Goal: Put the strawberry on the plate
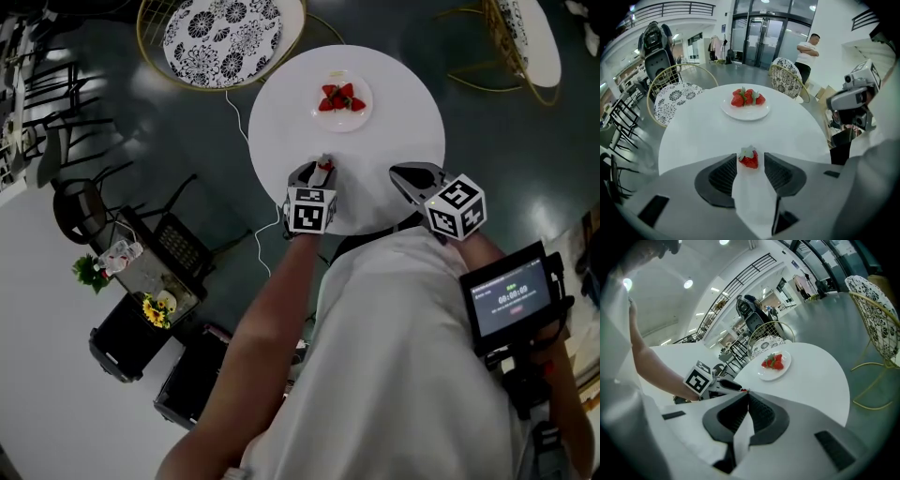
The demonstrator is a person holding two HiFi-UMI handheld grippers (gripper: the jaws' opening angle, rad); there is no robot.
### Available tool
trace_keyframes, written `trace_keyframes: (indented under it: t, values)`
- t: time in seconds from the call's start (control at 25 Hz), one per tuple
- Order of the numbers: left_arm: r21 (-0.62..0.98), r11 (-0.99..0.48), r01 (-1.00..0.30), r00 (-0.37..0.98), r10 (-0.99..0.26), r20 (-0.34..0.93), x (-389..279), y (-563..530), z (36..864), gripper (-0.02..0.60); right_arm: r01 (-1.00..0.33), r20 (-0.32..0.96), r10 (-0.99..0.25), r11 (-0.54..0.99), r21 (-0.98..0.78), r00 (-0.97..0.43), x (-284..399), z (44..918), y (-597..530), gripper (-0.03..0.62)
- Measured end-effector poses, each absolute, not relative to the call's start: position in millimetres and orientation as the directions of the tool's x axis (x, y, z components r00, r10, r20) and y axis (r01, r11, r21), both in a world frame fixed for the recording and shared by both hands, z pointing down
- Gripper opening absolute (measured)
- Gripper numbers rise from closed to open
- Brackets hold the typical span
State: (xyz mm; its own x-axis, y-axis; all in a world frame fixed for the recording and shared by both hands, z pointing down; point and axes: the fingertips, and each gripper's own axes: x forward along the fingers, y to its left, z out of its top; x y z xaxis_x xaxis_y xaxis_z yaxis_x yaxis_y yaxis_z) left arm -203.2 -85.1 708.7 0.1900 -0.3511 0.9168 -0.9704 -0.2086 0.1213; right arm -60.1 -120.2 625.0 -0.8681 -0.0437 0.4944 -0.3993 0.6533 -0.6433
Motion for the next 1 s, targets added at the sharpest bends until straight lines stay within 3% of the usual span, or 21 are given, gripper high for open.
trace_keyframes:
  t: [0.36, 1.0]
  values:
    - [0.113, -0.185, -0.976, 0.166, -0.299, 0.940, -209, -85, 718, 0.162, -0.414, 0.494, -0.064, 0.643, -0.644, -0.867, -57, 626, -123, 0.008]
    - [0.132, -0.239, -0.962, 0.214, -0.357, 0.910, -200, -98, 705, 0.138, -0.409, 0.486, -0.074, 0.658, -0.633, -0.871, -64, 625, -128, 0.008]
